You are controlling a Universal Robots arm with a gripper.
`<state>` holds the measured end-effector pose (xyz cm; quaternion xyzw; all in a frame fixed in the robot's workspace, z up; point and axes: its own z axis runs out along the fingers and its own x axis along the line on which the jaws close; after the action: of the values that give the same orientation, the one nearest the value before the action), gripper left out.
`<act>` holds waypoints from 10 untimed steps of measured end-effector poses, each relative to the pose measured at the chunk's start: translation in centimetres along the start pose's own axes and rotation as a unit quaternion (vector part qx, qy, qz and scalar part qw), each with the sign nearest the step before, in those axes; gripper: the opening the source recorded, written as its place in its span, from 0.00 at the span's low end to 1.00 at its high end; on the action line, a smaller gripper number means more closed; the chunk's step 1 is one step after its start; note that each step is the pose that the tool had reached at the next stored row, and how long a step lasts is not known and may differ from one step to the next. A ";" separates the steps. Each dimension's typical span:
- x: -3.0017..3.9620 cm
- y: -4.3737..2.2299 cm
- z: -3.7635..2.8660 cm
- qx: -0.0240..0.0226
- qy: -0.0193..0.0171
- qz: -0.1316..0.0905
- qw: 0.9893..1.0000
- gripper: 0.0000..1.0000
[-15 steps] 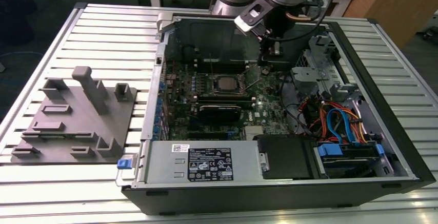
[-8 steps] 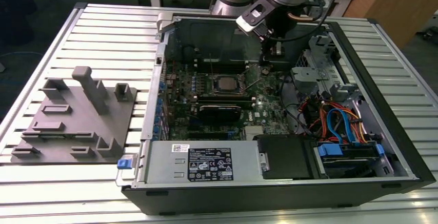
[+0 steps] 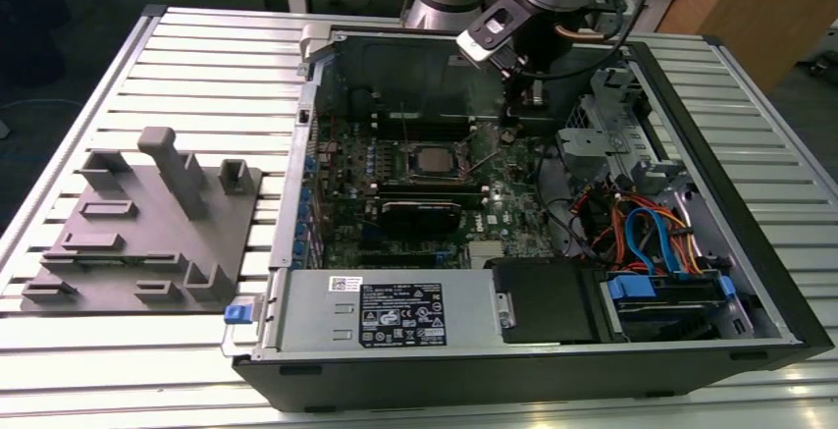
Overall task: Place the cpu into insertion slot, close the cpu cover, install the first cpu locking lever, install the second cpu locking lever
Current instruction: 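Close the cpu cover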
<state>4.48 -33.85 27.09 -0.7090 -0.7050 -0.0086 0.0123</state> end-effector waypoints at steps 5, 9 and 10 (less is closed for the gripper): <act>0.00 0.22 0.00 0.000 0.000 0.000 1.000 0.11; 0.00 0.40 0.03 0.000 0.000 0.000 1.000 0.11; 0.00 0.42 0.06 0.000 0.000 0.000 1.000 0.11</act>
<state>4.91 -33.86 27.03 -0.7090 -0.7050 -0.0085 0.0122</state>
